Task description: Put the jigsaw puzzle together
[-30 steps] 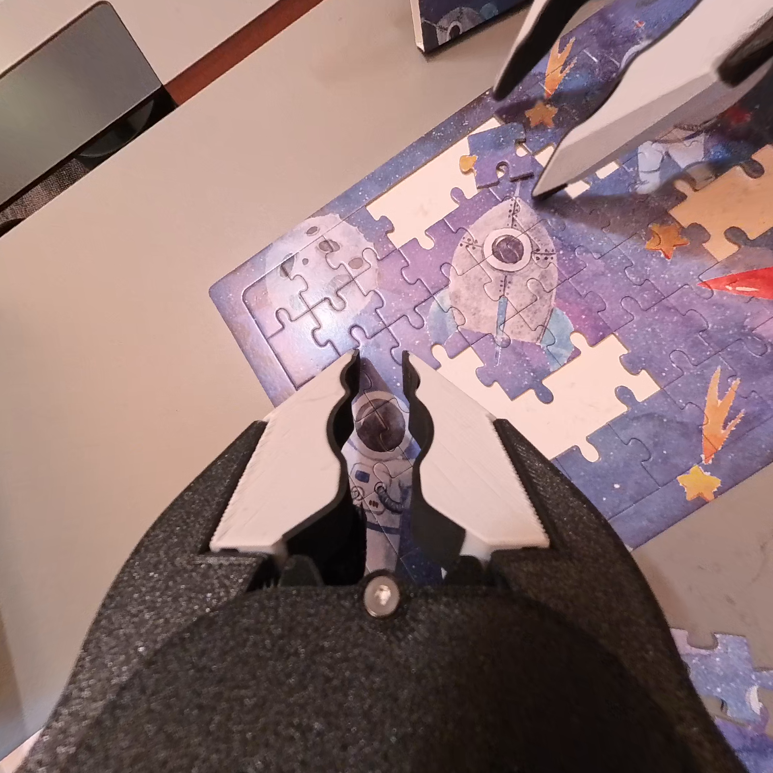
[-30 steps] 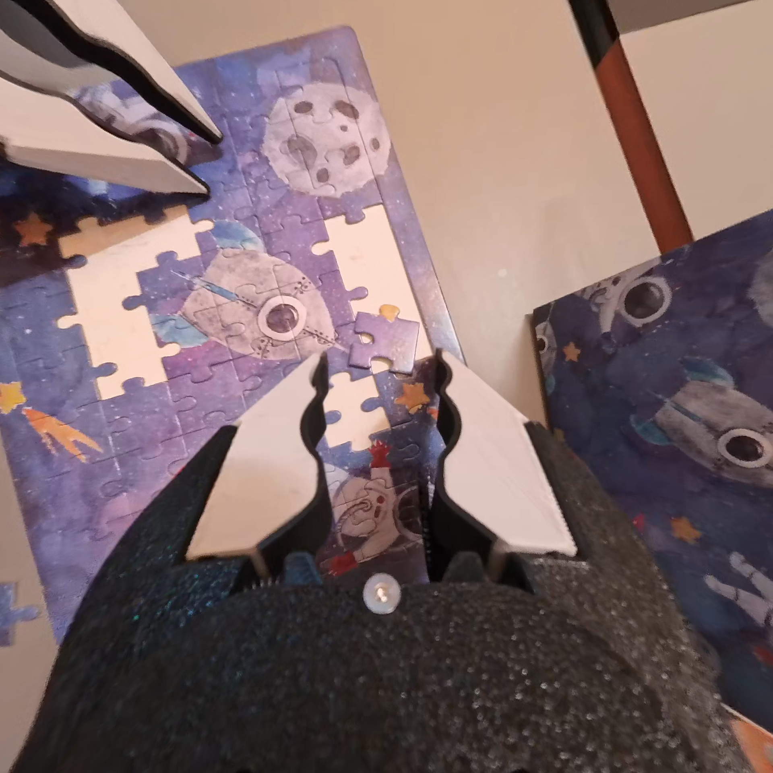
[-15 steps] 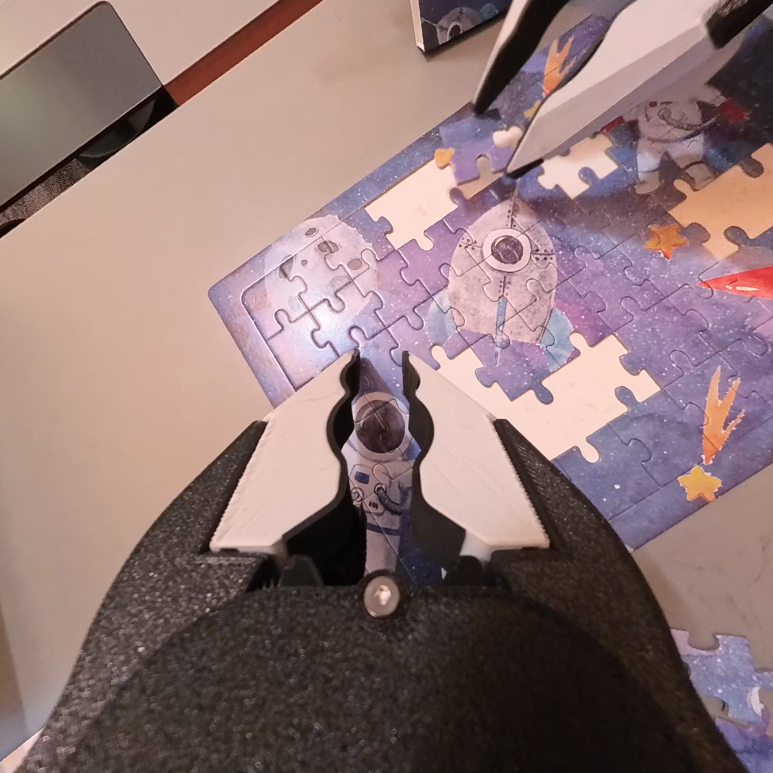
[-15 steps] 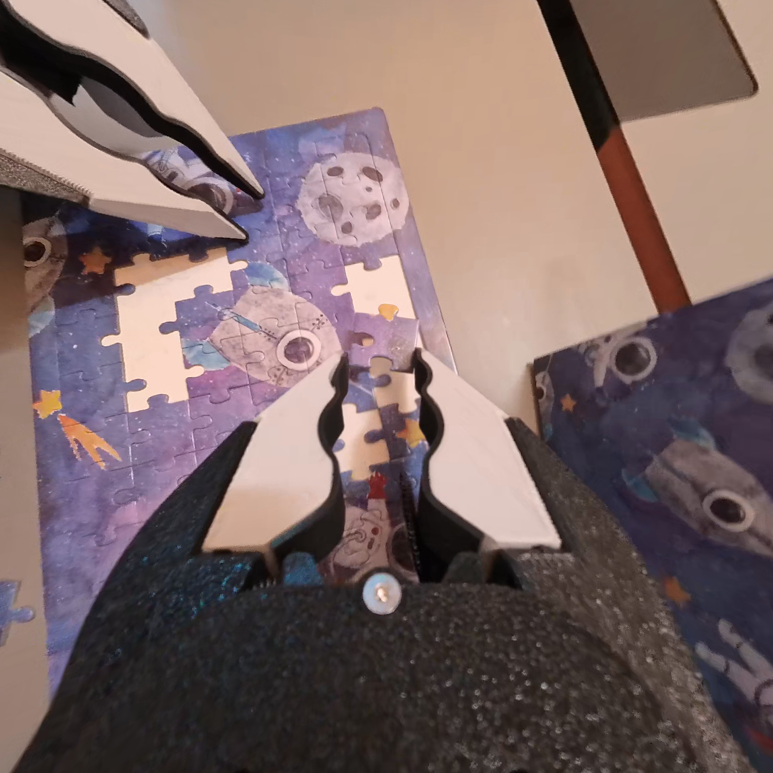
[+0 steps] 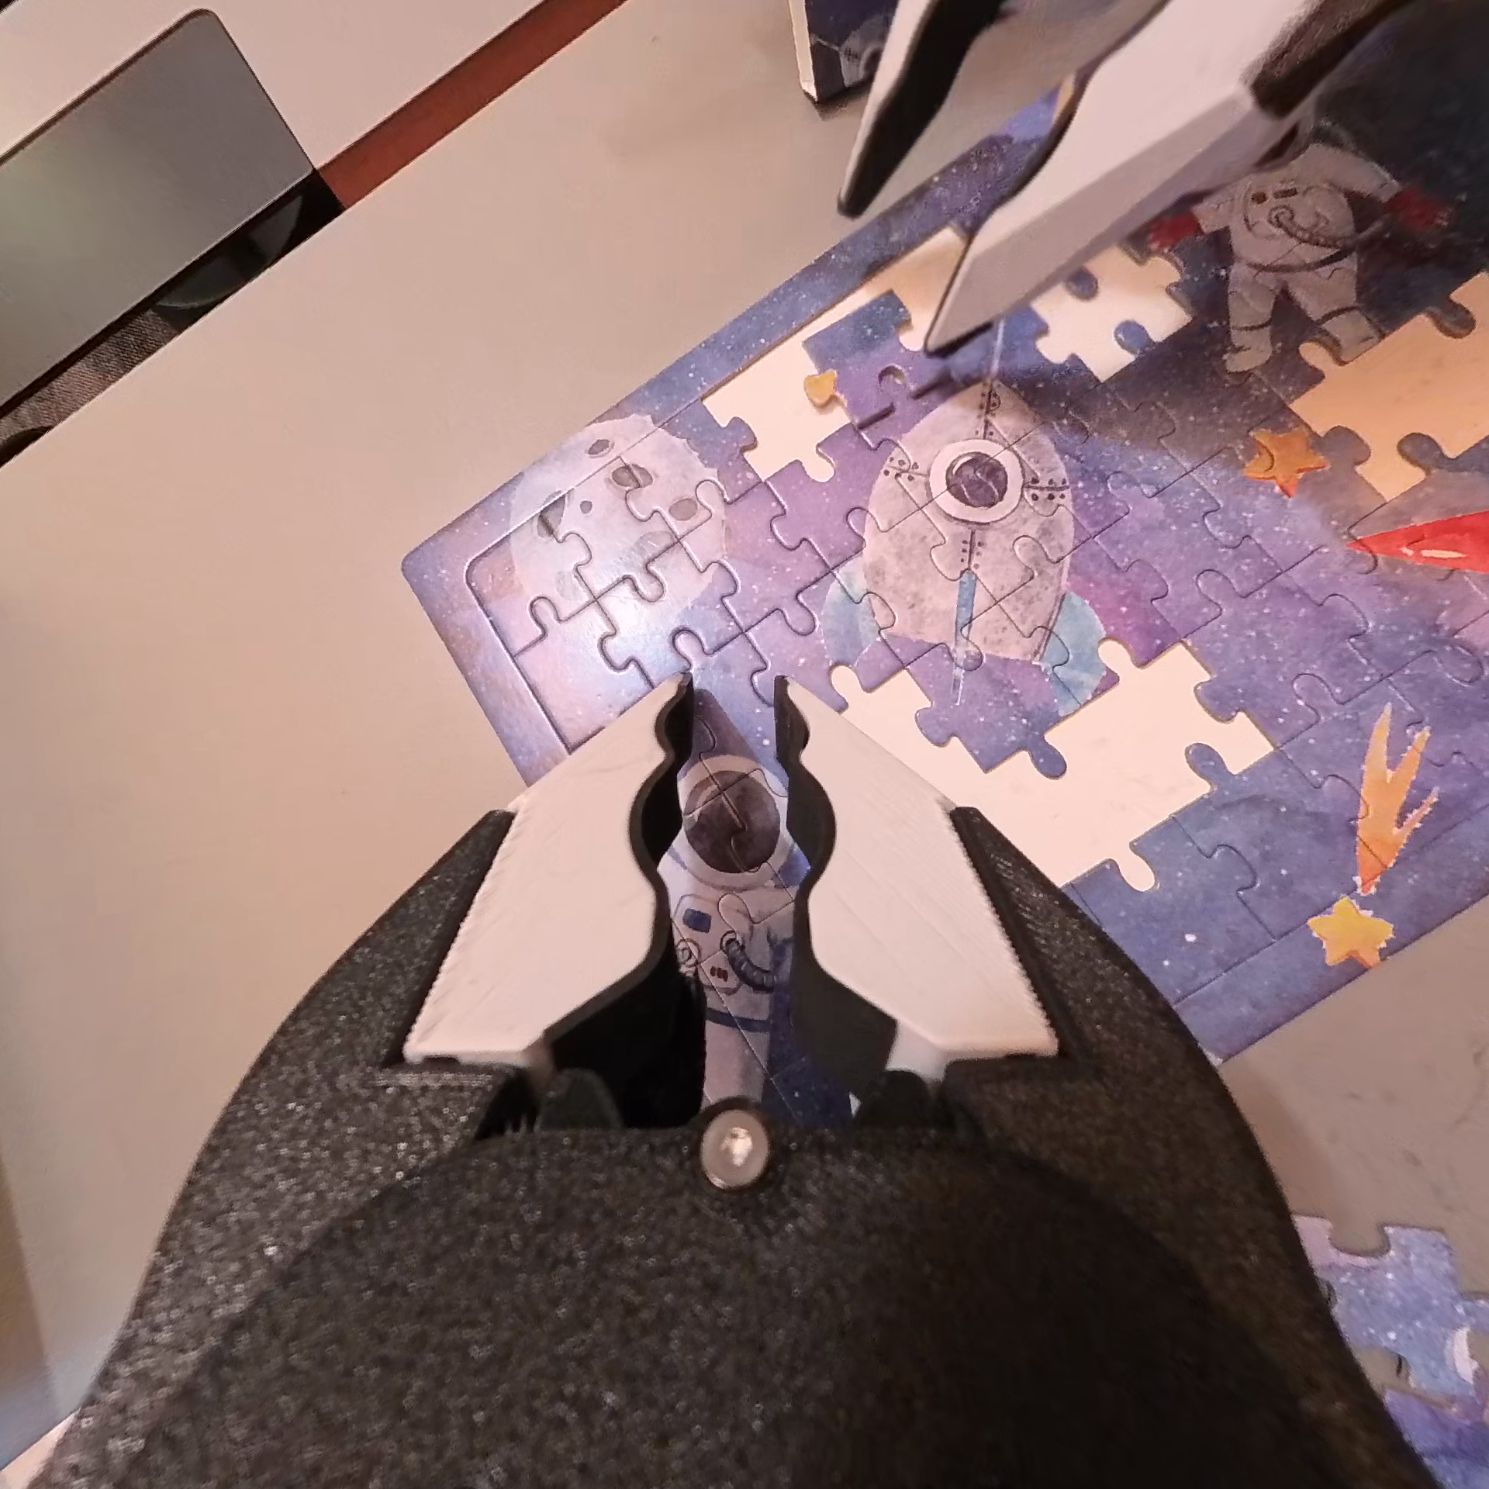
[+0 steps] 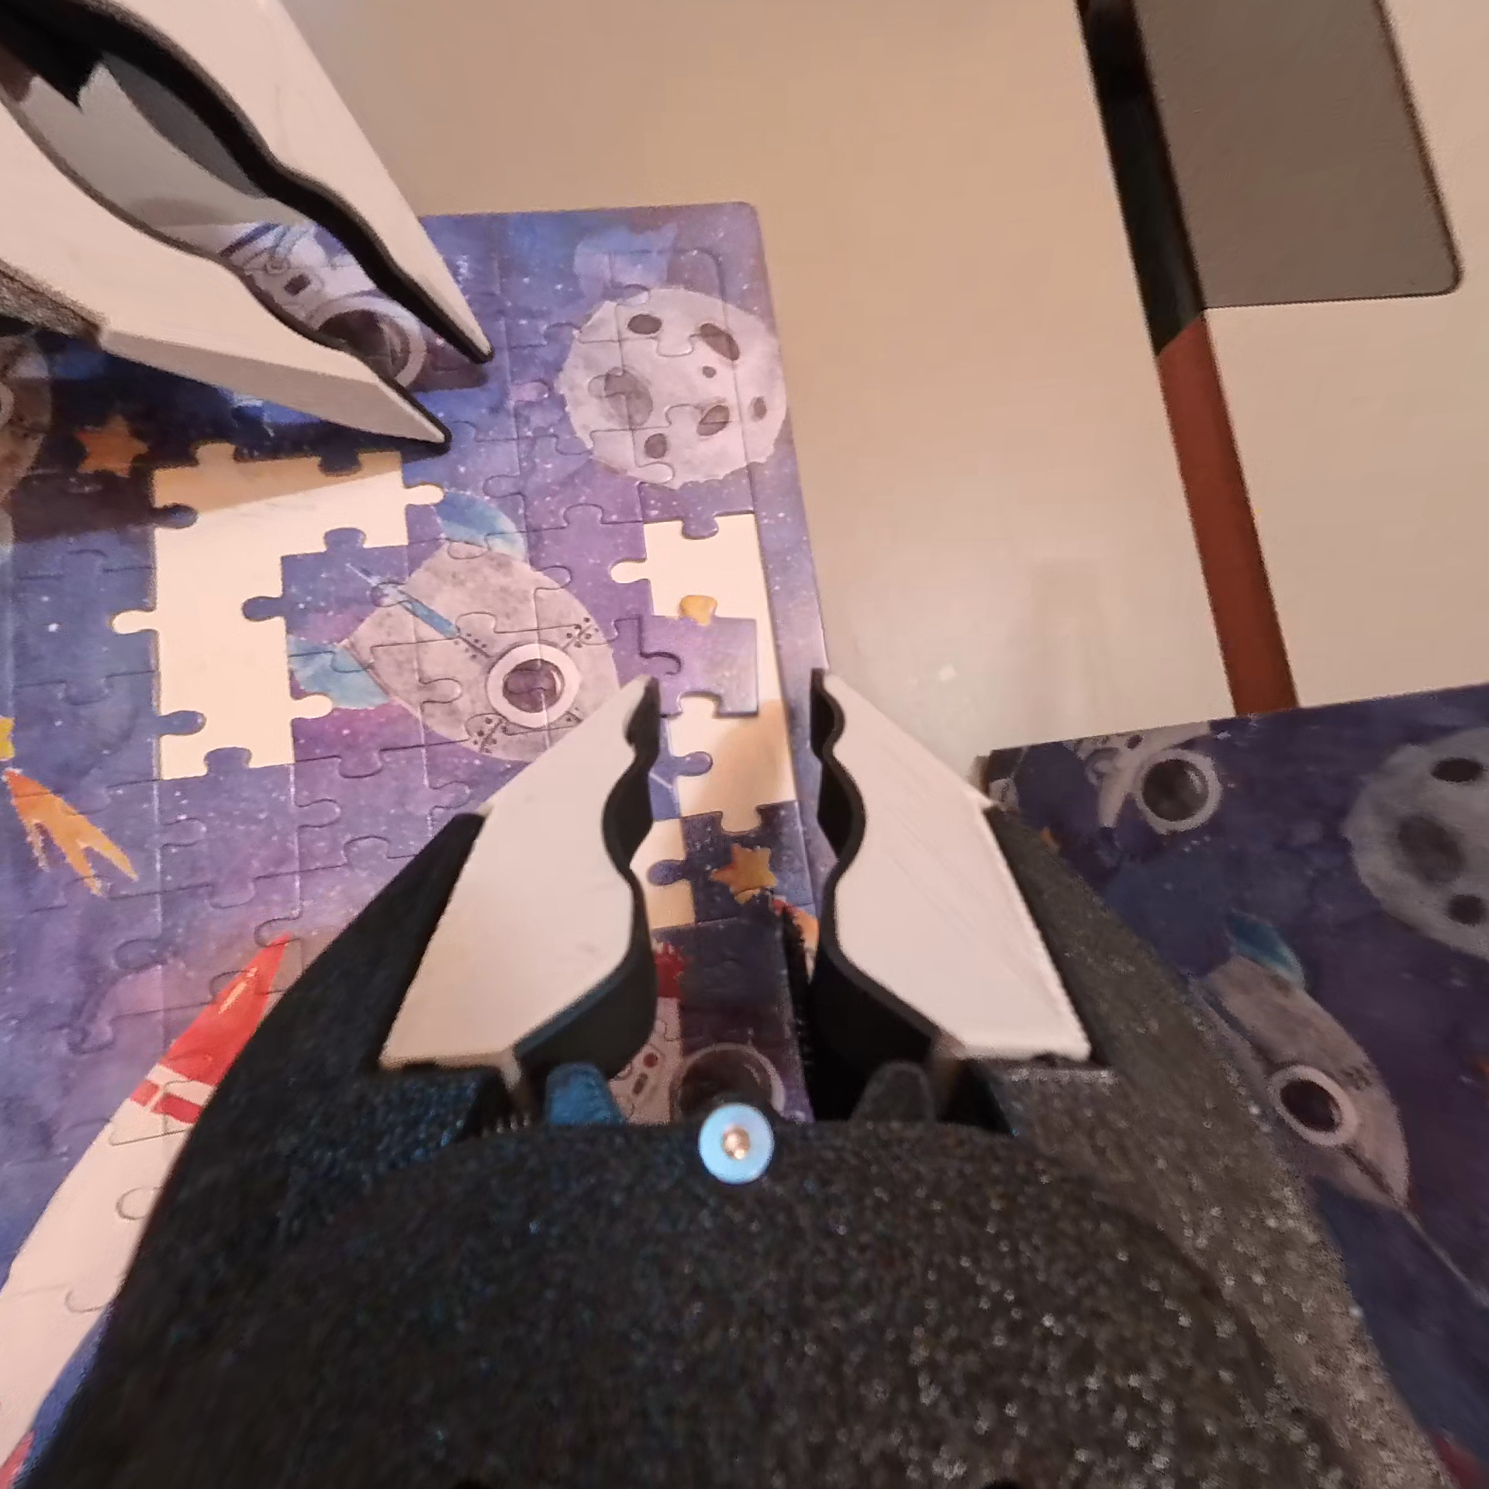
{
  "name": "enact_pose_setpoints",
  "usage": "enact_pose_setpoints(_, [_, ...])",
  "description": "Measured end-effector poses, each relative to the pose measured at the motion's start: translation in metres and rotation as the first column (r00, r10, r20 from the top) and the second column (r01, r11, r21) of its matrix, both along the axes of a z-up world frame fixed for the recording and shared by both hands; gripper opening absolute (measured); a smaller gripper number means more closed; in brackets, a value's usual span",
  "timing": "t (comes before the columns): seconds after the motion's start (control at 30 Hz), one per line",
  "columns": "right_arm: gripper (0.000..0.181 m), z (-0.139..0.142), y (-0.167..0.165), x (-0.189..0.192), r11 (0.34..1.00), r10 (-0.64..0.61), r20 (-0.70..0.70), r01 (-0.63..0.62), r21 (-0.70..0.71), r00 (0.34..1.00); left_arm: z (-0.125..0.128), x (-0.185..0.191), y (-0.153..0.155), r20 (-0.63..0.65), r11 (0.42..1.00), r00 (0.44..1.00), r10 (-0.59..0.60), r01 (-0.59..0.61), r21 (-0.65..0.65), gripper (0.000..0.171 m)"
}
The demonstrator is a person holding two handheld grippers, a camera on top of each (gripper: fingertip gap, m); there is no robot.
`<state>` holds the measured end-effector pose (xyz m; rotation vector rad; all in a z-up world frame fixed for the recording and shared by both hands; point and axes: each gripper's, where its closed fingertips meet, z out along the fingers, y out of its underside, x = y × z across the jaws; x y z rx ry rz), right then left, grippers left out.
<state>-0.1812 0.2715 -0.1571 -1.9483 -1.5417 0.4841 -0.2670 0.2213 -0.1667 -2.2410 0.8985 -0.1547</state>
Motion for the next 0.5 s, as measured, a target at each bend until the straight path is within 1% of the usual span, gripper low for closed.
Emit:
enact_pose_setpoints(0.07, [0.031, 0.007, -0.007, -0.004, 1.000, 0.005, -0.029, -0.005, -0.022, 1.000, 0.000, 0.000, 0.000, 0.004, 1.000, 1.000, 0.001, -0.001, -0.003, 0.020])
enact_pose_setpoints(0.13, [0.018, 0.009, -0.014, -0.007, 0.999, 0.004, -0.030, -0.005, -0.043, 1.000, 0.000, 0.000, 0.000, 0.007, 1.000, 1.000, 0.001, -0.001, -0.005, 0.020])
enact_pose_setpoints(0.17, [0.017, 0.009, -0.017, -0.010, 0.998, -0.003, -0.030, 0.002, -0.056, 1.000, 0.000, 0.000, 0.000, 0.006, 1.000, 1.000, 0.001, -0.001, -0.005, 0.020])
enact_pose_setpoints(0.27, [0.009, -0.002, -0.010, -0.010, 0.999, -0.047, 0.034, 0.048, -0.007, 0.998, 0.000, 0.000, 0.000, 0.003, 1.000, 1.000, 0.000, 0.000, -0.003, 0.020])
enact_pose_setpoints(0.3, [0.002, -0.004, -0.006, -0.010, 0.998, -0.060, 0.041, 0.059, 0.014, 0.997, 0.000, 0.000, 0.000, 0.002, 1.000, 1.000, 0.000, 0.000, -0.003, 0.020])
enact_pose_setpoints(0.37, [0.000, -0.011, -0.005, -0.007, 0.998, -0.063, 0.057, 0.064, -0.007, 0.996, 0.000, 0.000, 0.000, 0.002, 1.000, 1.000, 0.000, 0.000, -0.002, 0.020])
enact_pose_setpoints(0.4, [0.000, -0.009, -0.004, -0.007, 0.998, -0.066, 0.043, 0.067, -0.013, 0.997, 0.000, 0.000, 0.000, 0.002, 1.000, 1.000, 0.000, 0.000, -0.002, 0.020])
enact_pose_setpoints(0.5, [0.000, -0.010, 0.001, -0.001, 0.998, -0.070, 0.058, 0.070, 0.005, 0.996, 0.000, 0.000, 0.000, 0.002, 1.000, 1.000, 0.000, 0.000, -0.003, 0.020])
